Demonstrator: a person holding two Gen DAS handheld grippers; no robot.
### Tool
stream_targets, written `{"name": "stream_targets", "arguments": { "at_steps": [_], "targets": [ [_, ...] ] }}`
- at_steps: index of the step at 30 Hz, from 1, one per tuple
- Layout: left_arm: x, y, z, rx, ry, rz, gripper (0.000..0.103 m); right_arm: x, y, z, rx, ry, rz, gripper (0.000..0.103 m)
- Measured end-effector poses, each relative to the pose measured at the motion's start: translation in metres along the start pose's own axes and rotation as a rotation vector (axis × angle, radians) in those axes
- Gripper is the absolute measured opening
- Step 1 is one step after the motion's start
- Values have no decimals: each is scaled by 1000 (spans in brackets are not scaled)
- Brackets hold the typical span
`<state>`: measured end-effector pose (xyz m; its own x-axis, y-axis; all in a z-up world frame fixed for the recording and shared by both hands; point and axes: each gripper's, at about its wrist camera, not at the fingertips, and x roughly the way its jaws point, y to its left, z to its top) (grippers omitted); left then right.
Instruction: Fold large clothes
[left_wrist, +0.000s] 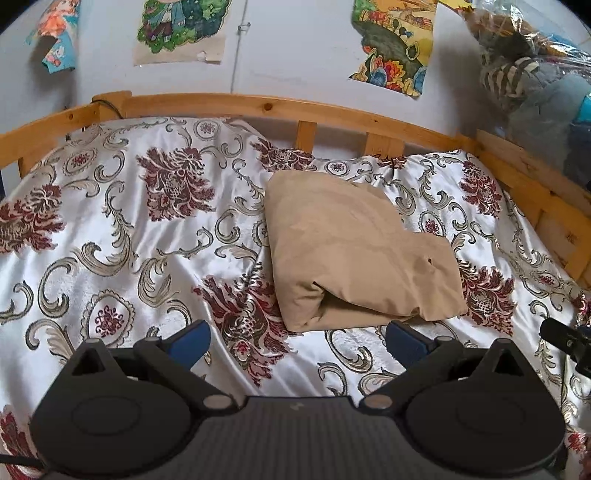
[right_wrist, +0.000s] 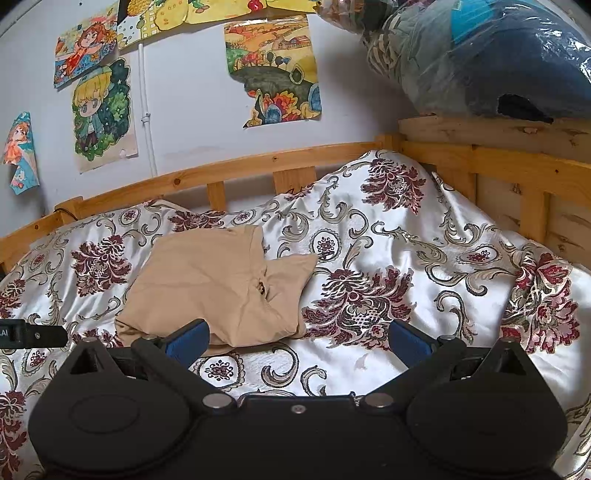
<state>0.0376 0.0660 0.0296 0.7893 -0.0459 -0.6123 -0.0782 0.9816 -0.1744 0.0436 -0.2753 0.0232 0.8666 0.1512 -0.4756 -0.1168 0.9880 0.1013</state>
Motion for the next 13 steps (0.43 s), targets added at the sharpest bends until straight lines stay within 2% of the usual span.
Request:
{"name": "stream_targets", "arguments": {
  "at_steps": [13],
  "targets": [
    [-3, -12, -4, 70, -27, 3, 102, -2, 2, 2, -6, -4, 16, 102]
  ]
}}
